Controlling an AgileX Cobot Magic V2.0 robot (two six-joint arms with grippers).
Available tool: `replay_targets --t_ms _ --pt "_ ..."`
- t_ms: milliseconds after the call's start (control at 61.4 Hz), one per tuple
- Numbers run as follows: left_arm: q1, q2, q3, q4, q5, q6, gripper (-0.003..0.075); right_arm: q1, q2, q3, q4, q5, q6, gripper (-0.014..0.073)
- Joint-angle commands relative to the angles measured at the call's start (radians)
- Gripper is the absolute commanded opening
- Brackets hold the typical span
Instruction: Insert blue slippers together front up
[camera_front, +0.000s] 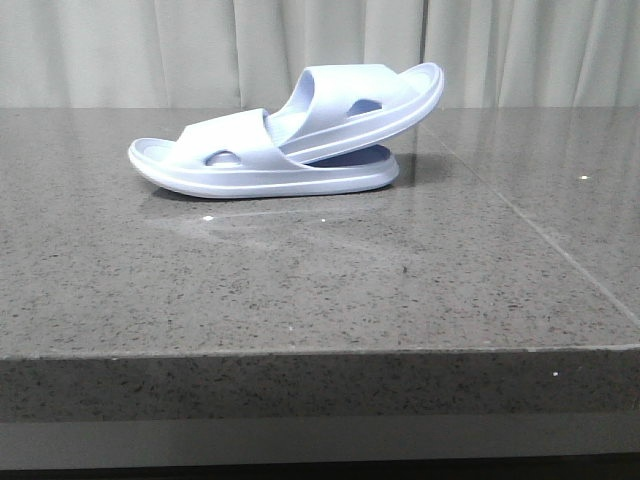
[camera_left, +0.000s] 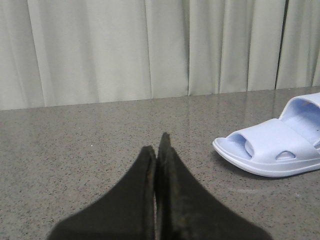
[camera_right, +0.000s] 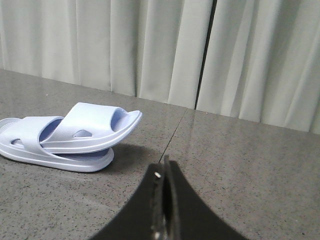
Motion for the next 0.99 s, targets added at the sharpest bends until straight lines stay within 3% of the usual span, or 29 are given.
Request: replay_targets --t_ms 0,358,976 --pt "0.017 -0.027 0.004 0.014 -0.074 -0.024 -0.0020 0.001 0.007 -0.029 0.001 -0.072 -0.005 -0.0060" --pt "0.167 -0.177 0.196 0.010 -0.078 -0.024 -0.0020 0.001 0.007 -0.029 0.001 -0.070 -0.005 -0.0060" --pt "0.169 -0.175 0.251 -0.017 -0.119 -0.024 -0.0020 0.001 0.007 -0.029 0.001 -0.070 -0.005 -0.0060"
